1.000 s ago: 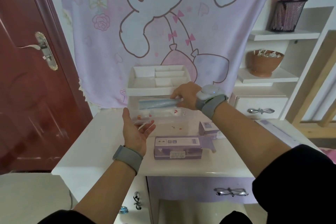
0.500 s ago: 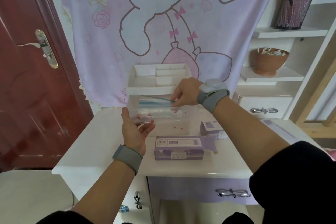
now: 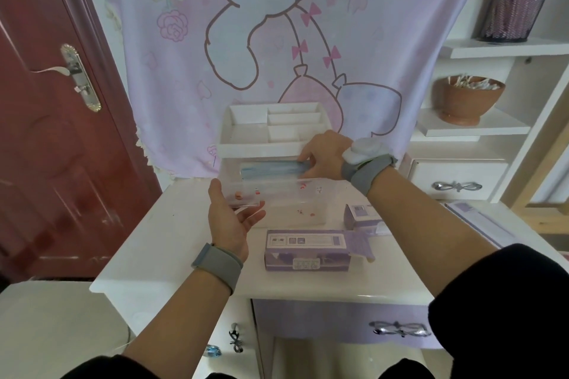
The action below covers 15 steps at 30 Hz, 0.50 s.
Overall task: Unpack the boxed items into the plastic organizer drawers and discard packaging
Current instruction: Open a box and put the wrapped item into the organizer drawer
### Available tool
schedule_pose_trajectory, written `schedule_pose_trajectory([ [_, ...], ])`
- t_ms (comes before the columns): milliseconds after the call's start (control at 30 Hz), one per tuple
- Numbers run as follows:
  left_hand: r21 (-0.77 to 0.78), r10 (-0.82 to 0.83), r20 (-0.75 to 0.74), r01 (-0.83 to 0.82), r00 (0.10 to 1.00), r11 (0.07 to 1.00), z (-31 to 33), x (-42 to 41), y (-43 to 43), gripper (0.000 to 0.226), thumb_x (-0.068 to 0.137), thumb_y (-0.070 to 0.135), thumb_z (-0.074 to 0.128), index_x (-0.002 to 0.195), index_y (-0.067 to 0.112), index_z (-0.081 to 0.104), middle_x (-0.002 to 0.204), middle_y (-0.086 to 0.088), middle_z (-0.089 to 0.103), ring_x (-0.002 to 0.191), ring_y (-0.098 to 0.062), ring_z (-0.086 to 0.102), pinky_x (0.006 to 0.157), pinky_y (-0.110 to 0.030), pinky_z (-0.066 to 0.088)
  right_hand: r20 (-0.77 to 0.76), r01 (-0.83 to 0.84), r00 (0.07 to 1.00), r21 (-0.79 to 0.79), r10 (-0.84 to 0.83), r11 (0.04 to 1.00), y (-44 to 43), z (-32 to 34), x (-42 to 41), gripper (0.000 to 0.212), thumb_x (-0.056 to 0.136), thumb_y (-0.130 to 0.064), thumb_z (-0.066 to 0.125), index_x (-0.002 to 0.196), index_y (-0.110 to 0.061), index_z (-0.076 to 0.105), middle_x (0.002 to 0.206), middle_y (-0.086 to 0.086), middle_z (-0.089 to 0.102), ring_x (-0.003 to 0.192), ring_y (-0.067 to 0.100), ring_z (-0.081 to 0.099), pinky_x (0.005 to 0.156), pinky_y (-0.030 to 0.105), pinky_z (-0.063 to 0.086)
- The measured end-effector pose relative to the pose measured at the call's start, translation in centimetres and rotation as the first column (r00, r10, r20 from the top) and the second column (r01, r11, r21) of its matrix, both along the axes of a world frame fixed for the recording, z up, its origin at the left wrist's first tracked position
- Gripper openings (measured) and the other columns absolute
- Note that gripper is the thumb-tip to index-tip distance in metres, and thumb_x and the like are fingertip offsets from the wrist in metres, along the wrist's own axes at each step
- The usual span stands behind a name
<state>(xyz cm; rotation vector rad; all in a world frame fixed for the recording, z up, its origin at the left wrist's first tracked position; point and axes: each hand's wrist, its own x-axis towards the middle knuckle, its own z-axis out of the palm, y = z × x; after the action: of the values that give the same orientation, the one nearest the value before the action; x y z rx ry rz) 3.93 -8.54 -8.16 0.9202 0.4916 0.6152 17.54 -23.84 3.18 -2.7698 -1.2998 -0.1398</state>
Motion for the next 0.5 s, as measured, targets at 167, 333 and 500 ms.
schedule_pose_trajectory([
  [167,0.013,0.007,-0.021,-0.006,1.000,1.000,0.0,0.2,0.2,0.052,0.088,0.066,0.040,0.109,0.024,0.064,0.088,-0.006,0.076,0.074,-0.027,0.073,0.058,-0.033,0.058,-0.138,0.008,0.990,0.318,0.038,0.948,-2.8,-0.7,-0.6,0.035,0.092,-0.043,0.057,0.095,-0.012,0.074,0.079,0.003,0.072,0.074,0.019,0.065,0.078,0.035,0.055],
  [333,0.023,0.023,-0.030,-0.023,0.999,0.999,0.1,0.5,0.3,0.059,0.086,0.067,0.040,0.111,0.020,0.065,0.089,-0.007,0.076,0.073,-0.026,0.073,0.056,-0.031,0.058,-0.019,-0.096,0.994,0.270,0.105,0.958,-1.8,-1.6,-2.9,0.034,0.095,-0.029,0.043,0.108,-0.014,0.071,0.105,0.005,0.068,0.096,0.023,0.062,0.088,0.039,0.049],
  [500,0.041,0.040,-0.073,-0.037,0.997,0.998,0.3,0.4,0.7,0.056,0.087,0.067,0.040,0.114,0.023,0.064,0.102,-0.010,0.073,0.076,-0.027,0.071,0.059,-0.033,0.059,-0.220,-0.089,0.972,-0.003,0.086,0.996,1.0,-1.7,-3.9,0.043,0.094,-0.039,0.045,0.097,-0.001,0.064,0.101,0.014,0.066,0.095,0.033,0.060,0.084,0.039,0.047],
])
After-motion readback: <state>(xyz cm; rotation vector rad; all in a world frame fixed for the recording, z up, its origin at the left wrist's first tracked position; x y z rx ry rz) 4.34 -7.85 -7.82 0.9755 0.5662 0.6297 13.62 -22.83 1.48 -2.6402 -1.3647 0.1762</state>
